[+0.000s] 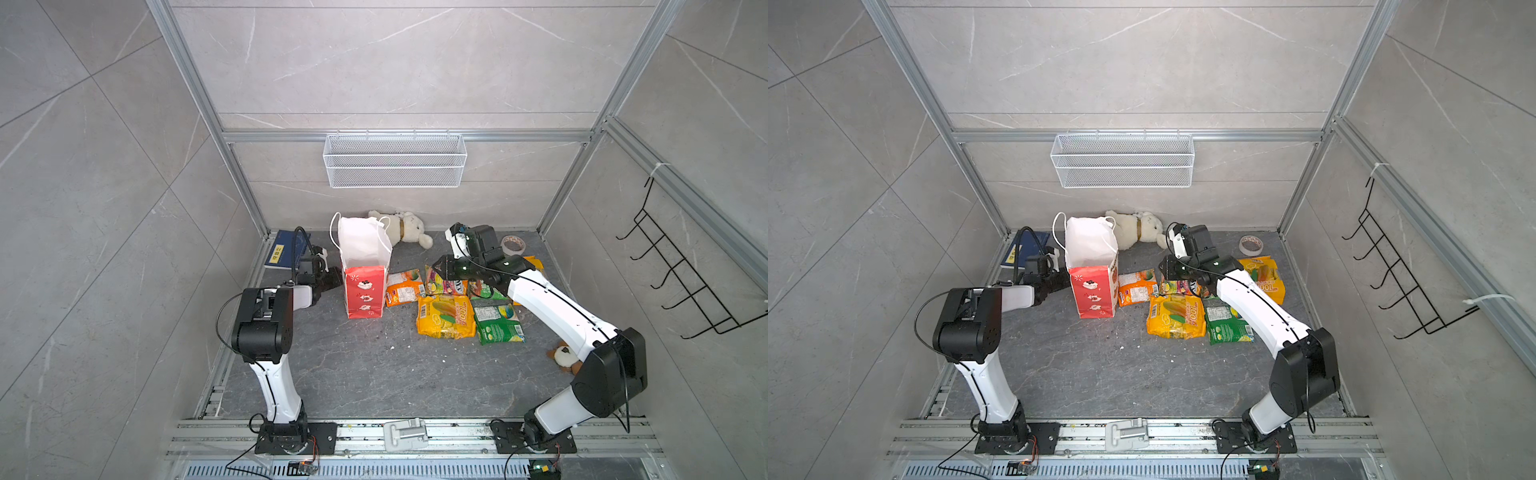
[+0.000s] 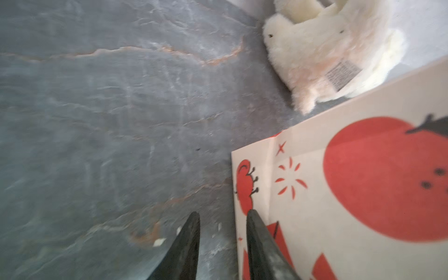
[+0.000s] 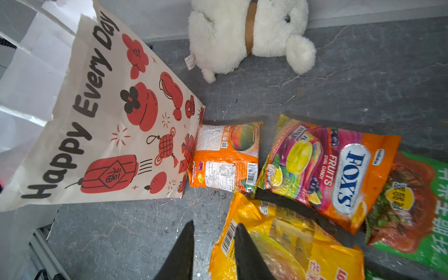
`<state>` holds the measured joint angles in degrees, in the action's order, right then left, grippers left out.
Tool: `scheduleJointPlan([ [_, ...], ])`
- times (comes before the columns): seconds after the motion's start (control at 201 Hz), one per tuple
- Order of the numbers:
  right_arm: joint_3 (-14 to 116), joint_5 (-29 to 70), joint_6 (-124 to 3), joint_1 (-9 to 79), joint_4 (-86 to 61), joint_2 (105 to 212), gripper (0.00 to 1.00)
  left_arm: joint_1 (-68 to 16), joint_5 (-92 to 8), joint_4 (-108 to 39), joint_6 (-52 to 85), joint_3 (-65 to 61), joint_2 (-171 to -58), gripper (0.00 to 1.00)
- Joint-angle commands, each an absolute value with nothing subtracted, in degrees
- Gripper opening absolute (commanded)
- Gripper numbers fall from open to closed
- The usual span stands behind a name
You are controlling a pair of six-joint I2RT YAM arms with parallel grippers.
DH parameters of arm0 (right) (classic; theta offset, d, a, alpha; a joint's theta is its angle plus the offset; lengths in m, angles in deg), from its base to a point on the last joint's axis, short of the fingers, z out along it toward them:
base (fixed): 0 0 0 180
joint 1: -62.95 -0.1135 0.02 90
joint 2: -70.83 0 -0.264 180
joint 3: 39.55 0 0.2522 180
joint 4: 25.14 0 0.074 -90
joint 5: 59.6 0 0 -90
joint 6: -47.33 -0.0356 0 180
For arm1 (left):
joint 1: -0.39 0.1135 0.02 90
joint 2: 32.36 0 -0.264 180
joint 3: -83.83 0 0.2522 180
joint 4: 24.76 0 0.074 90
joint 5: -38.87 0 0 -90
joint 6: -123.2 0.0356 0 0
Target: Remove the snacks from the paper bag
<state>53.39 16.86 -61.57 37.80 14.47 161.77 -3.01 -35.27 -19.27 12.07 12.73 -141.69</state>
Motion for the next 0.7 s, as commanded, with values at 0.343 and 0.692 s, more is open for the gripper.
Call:
scheduleJointPlan([
  [0.343,46.64,28.01,-60.11,37.85,9.76,154.78,0.55,0.04,-49.96,-24.26,11.47,22.56,-118.04,0.59],
  [0.692,26.78,49.55,-56.04,37.92,-5.94,134.78,0.76,-2.44,-60.56,-28.69,14.23,36.87,-88.58,0.87],
])
